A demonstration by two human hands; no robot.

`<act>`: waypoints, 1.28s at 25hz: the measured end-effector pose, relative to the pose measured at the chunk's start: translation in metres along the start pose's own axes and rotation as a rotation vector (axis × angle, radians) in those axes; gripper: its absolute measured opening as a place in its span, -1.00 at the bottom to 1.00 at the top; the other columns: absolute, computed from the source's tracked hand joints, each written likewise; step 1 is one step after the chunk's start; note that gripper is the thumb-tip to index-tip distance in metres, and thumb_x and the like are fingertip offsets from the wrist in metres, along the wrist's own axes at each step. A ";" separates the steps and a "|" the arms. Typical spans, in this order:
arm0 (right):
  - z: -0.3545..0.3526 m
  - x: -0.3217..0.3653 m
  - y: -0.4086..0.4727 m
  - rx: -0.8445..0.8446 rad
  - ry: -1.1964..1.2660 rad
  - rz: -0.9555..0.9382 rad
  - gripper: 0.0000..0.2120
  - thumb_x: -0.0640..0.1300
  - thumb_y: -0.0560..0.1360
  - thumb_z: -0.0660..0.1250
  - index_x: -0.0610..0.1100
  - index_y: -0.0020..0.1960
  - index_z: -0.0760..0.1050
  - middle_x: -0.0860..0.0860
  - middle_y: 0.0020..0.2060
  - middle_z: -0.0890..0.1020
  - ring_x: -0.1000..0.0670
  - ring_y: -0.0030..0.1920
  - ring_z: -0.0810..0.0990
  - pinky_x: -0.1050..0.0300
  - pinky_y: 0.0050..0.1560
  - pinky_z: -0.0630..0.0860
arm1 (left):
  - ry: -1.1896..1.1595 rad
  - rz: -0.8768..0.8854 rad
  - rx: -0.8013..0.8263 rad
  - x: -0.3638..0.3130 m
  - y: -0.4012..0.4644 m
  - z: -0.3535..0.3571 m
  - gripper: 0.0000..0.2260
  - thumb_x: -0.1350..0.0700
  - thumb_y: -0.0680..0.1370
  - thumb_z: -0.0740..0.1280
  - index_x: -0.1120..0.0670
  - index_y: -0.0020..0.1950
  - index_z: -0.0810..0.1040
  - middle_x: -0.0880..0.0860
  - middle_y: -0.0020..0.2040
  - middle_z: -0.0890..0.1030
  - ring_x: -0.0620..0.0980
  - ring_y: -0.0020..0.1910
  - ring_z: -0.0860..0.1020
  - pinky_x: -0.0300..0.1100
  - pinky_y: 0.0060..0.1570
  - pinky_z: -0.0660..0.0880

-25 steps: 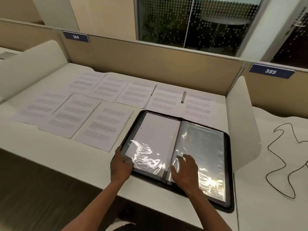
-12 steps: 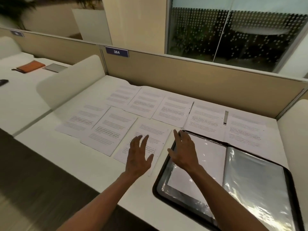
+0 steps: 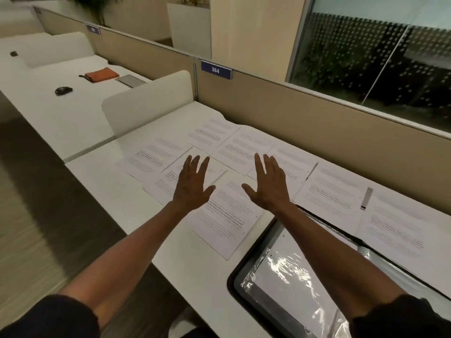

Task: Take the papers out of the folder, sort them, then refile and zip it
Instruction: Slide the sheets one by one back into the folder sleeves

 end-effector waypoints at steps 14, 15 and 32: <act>0.097 0.044 0.207 0.111 -0.043 0.064 -0.14 0.30 0.58 0.18 -0.06 0.64 -0.17 -0.13 0.63 -0.07 -0.19 0.62 -0.15 -0.22 0.56 -0.05 | 0.060 -0.086 0.273 0.152 0.219 0.078 -0.19 -0.21 0.54 0.34 0.12 0.62 0.03 0.27 0.57 0.16 0.29 0.58 0.01 0.19 0.49 0.16; 0.110 0.049 0.221 0.131 -0.041 0.064 -0.16 0.29 0.59 0.17 -0.06 0.64 -0.16 -0.11 0.64 -0.07 -0.18 0.62 -0.15 -0.22 0.56 -0.07 | 0.057 -0.119 0.304 0.169 0.235 0.090 -0.19 -0.22 0.54 0.33 0.12 0.62 0.04 0.28 0.55 0.19 0.30 0.57 0.05 0.18 0.48 0.17; 0.222 0.051 0.316 0.291 -0.032 0.163 -0.21 0.32 0.61 0.09 -0.03 0.64 -0.15 -0.07 0.64 -0.10 -0.15 0.63 -0.16 -0.16 0.57 -0.13 | 0.108 -0.438 0.456 0.258 0.348 0.190 0.00 -0.30 0.37 0.49 0.08 0.57 0.02 0.23 0.44 0.32 0.26 0.42 0.32 0.29 0.40 0.16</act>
Point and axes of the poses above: each hand's wrist, its own y-axis towards the middle knuckle, its own z-axis out of the palm, x = y × z, the point moved 8 cm from there along y, towards the middle knuckle
